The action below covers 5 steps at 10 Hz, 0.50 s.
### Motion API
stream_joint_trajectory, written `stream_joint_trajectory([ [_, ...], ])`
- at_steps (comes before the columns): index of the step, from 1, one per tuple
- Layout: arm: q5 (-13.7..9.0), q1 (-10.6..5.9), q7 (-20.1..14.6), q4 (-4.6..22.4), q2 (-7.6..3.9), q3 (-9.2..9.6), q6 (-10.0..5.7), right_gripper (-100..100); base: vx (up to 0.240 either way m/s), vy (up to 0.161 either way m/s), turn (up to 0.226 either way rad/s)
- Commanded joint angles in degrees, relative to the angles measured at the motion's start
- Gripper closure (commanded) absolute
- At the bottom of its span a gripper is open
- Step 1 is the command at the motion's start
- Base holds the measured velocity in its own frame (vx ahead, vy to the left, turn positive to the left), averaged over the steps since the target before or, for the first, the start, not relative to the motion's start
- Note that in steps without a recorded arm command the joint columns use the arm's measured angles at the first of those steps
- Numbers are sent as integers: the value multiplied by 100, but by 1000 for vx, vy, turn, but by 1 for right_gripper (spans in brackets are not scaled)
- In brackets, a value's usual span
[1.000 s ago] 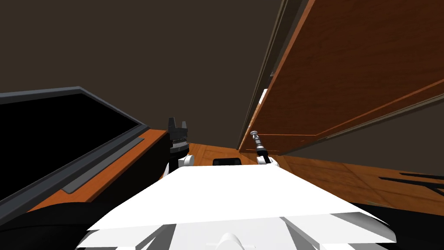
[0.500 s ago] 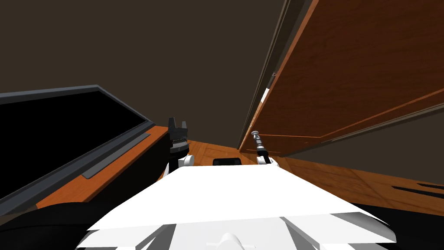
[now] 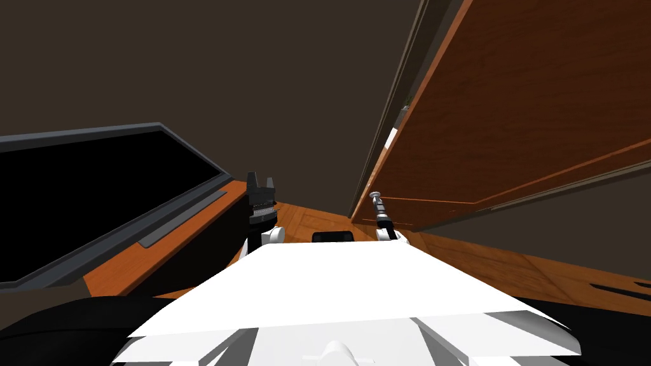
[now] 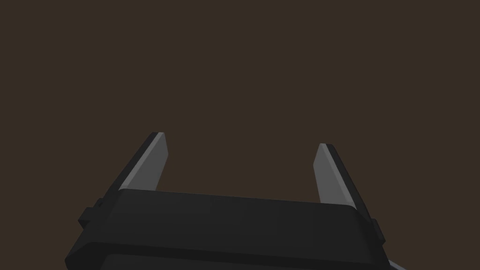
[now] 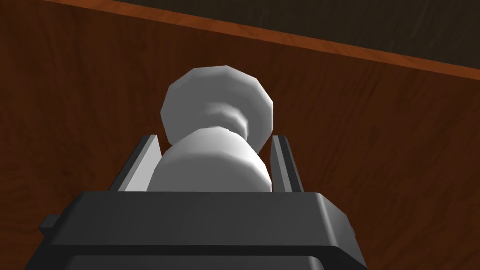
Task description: Pull the door open
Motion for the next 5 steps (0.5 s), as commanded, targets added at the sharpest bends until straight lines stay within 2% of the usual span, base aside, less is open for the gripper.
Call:
stream_joint_trajectory([
  [1, -106, -50, -286, 16, 27, 55, -32, 100, -52, -22, 116],
  [2, -106, -50, -305, 16, 27, 55, -32, 100, -48, -19, 57],
  [3, -207, -53, -533, 23, 17, 73, -23, 100, -49, -14, 89],
  [4, -207, -53, -544, 23, 17, 73, -23, 100, -38, -17, 65],
  [5, -309, -56, -774, 30, 7, 91, -14, 100, -51, -18, 107],
])
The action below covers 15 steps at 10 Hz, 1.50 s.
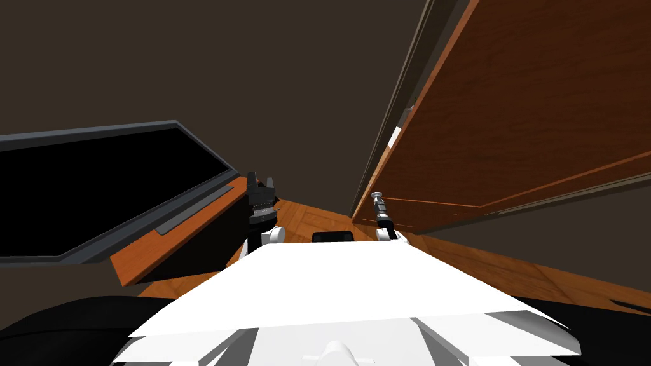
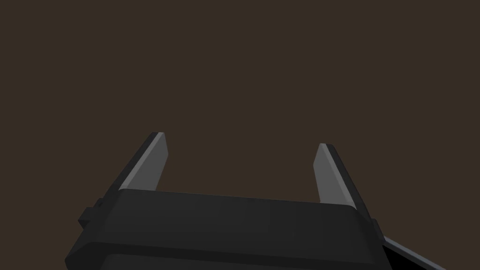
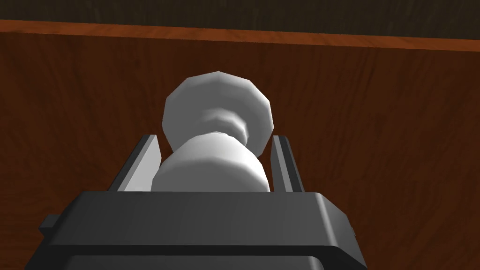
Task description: Pull the door open
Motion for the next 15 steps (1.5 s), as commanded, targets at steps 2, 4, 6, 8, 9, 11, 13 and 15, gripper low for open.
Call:
stream_joint_trajectory([
  [2, -142, -8, -392, -57, 24, 56, 17, 100, -70, -26, 106],
  [4, -244, -11, -632, -50, 14, 74, 26, 100, -53, -24, 78],
  [6, -346, -14, -872, -43, 4, 92, 35, 100, -42, -20, 75],
  [8, -549, -19, -1245, -30, -16, 129, 53, 100, -59, -23, 132],
  [9, -549, -19, -1351, -30, -16, 129, 53, 100, -63, -26, 61],
  [11, -648, -22, -1591, -23, -26, 146, 61, 100, -53, -16, 68],
  [13, -747, -25, -1831, -16, -36, 164, 70, 100, -52, -15, 71],
  [15, -945, -30, -2201, -3, -56, 199, 87, 100, -62, -20, 124],
])
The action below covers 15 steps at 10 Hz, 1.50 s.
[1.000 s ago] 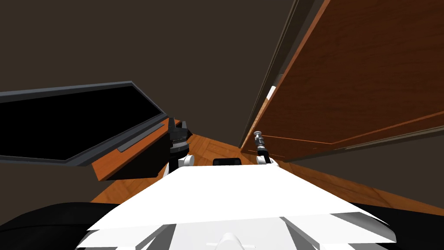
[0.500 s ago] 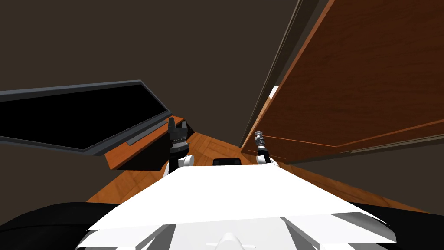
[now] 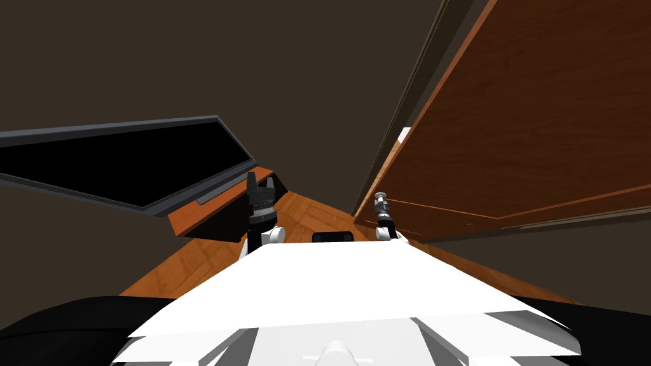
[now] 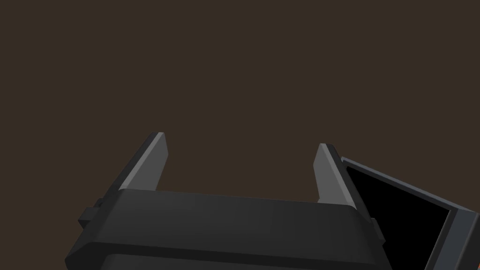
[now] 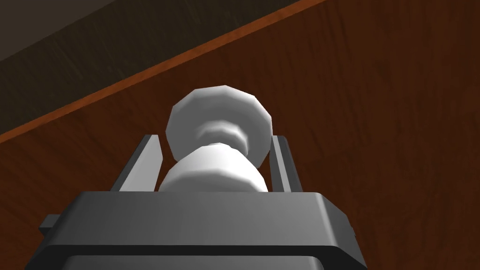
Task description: Pull the door open
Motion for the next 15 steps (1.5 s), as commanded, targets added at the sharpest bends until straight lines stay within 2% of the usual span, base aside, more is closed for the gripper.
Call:
stream_joint_trajectory([
  [1, -59, 17, -232, -44, 10, 19, 15, 100, -52, -26, 64],
  [4, -247, 12, -691, -32, -9, 52, 31, 100, -53, -16, 72],
  [5, -247, 12, -710, -32, -9, 52, 31, 100, -37, -17, 55],
  [7, -433, 6, -1092, -19, -28, 85, 47, 100, -67, -12, 109],
  [9, -523, 4, -1386, -13, -37, 102, 55, 100, -53, -22, 72],
  [10, -523, 4, -1427, -13, -37, 102, 55, 100, -39, -10, 46],
  [11, -607, 2, -1644, -7, -45, 117, 62, 100, -48, -15, 87],
  [12, -607, 2, -1664, -7, -45, 117, 62, 100, -40, -17, 45],
  [14, -776, -3, -2035, 4, -62, 147, 77, 100, -59, -19, 93],
  [15, -776, -3, -2139, 4, -62, 147, 77, 100, -54, -12, 52],
])
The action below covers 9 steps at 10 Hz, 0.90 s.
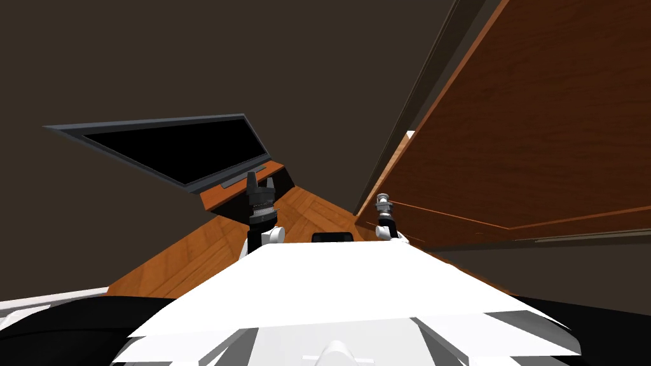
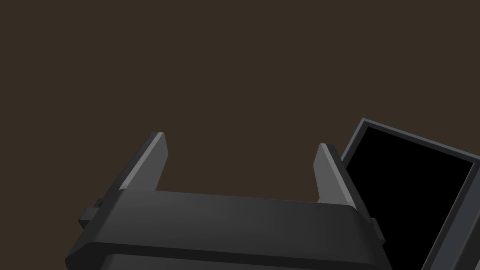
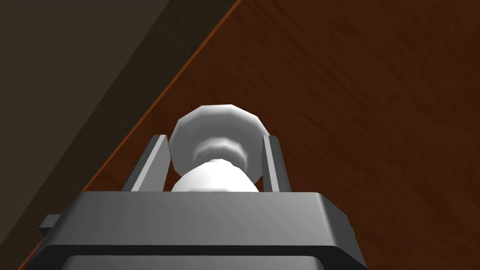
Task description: Pull the door open
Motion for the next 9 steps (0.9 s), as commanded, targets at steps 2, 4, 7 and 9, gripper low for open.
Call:
stream_joint_trajectory([
  [2, -106, -18, -350, 140, -19, 14, -4, 100, -44, -8, 60],
  [4, -181, -20, -584, 145, -26, 27, 2, 100, -38, -13, 57],
  [7, -326, -24, -1050, 155, -40, 53, 15, 100, -53, -14, 65],
  [9, -398, -26, -1283, 160, -48, 66, 21, 100, -36, -9, 50],
])
